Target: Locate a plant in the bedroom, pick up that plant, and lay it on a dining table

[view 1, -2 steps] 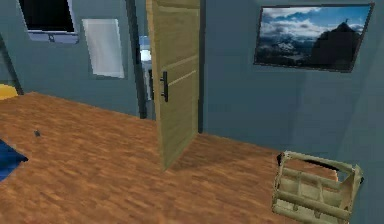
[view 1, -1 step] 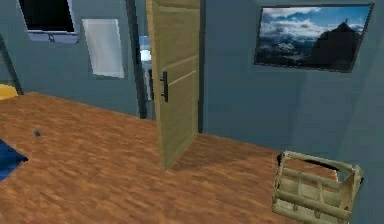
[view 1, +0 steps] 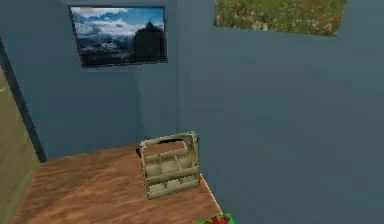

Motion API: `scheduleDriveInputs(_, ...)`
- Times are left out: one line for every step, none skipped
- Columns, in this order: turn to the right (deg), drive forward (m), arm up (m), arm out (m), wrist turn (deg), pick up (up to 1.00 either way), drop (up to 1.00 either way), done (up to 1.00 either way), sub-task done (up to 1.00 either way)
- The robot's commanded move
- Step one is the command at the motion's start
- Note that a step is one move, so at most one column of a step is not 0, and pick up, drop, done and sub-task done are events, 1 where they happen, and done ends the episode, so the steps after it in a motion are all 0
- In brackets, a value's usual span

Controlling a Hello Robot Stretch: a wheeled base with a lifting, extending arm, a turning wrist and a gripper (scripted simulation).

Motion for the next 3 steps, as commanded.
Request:
scheduleDriveInputs(45.0,0.0,0.0,0.0,0.0,0.0,0.0,0.0,0.0)
scheduleDriveInputs(-45.0,0.0,0.0,0.0,0.0,0.0,0.0,0.0,0.0)
scheduleDriveInputs(-9.0,0.0,0.0,0.0,0.0,0.0,0.0,0.0,0.0)
